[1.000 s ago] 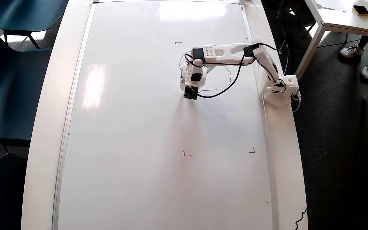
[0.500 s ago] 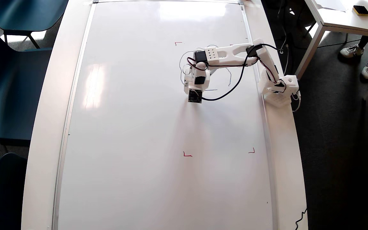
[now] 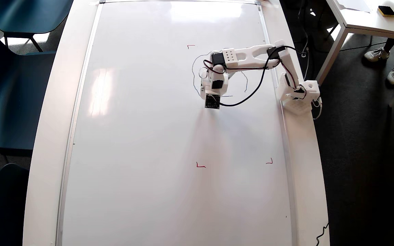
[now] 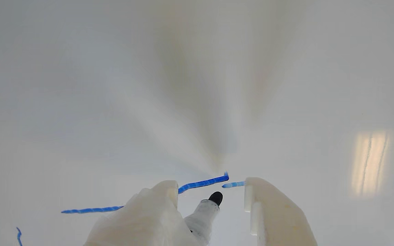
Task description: Draw on a whiteboard a robot head using a pen attached to the gripper
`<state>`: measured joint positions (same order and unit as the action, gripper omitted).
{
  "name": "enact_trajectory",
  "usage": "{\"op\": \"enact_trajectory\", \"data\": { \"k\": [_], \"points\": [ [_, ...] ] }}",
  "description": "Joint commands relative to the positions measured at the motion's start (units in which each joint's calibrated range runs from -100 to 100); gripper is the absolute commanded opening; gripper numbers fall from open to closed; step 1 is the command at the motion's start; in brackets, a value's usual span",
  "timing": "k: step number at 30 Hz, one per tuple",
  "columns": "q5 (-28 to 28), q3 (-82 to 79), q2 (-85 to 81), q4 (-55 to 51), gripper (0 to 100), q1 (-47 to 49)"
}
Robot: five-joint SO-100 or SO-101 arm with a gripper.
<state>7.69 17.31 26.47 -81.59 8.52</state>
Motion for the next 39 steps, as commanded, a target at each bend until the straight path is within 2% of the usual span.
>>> {"op": "enact_trajectory", "data": {
  "k": [1,14,24,33,39],
  "points": [
    [1.05,-0.02,-5.05,0.01,12,-0.23],
    [1.48,-0.84,-9.49,-6.68,12,-4.07],
    [1.32,-11.37,-14.52,-8.25,12,-7.38],
    [0.19,-10.64,-12.43,-5.29,12,-8.71],
    [0.09,-1.93,-6.81,-4.68,12,-8.41]
  ]
}}
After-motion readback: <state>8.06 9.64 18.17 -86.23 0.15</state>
